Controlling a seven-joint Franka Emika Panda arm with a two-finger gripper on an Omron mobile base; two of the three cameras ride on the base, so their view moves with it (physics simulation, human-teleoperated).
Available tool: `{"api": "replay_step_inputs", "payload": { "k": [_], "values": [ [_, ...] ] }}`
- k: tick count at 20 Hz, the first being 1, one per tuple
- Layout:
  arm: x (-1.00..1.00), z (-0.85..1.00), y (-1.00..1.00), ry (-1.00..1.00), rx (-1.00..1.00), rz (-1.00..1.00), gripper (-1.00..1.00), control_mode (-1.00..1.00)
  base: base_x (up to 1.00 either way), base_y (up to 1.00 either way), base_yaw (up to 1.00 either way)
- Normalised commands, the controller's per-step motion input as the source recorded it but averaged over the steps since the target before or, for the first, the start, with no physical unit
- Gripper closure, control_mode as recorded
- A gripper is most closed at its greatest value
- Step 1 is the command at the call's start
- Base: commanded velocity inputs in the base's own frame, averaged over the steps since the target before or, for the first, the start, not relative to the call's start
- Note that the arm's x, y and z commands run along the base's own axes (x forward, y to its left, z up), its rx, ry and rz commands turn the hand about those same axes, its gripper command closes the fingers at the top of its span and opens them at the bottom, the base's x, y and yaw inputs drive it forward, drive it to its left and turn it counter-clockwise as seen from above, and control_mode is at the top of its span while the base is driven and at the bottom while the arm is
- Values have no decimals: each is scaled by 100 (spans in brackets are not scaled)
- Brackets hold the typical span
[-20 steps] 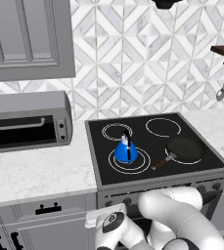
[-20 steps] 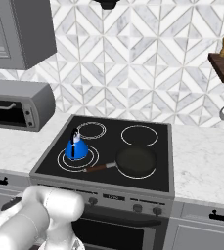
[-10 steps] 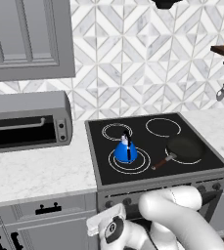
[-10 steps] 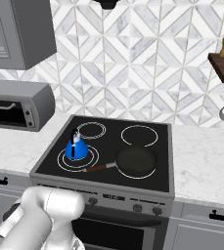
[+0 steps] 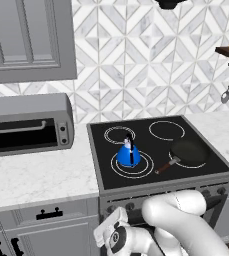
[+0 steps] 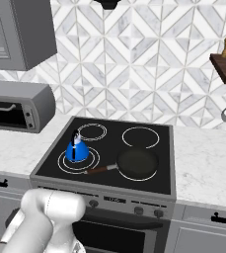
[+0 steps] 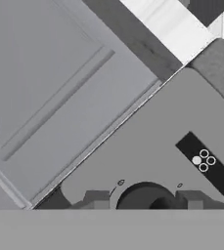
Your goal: Pick the kettle from the counter and place it on a stove burner. Then turn the burner on.
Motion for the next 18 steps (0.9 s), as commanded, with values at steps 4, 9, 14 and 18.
{"api": "replay_step_inputs", "payload": {
  "k": [4, 9, 14, 18],
  "values": [
    [2, 0, 78, 12, -42, 6, 100, -100, 0, 0, 0],
    [0, 0, 59, 8, -31, 3, 100, -100, 0, 0, 0],
    [0, 0, 27, 0, -13, 0, 100, -100, 0, 0, 0],
    [0, 0, 0, 0, 0, 0, 100, -100, 0, 0, 0]
  ]
}}
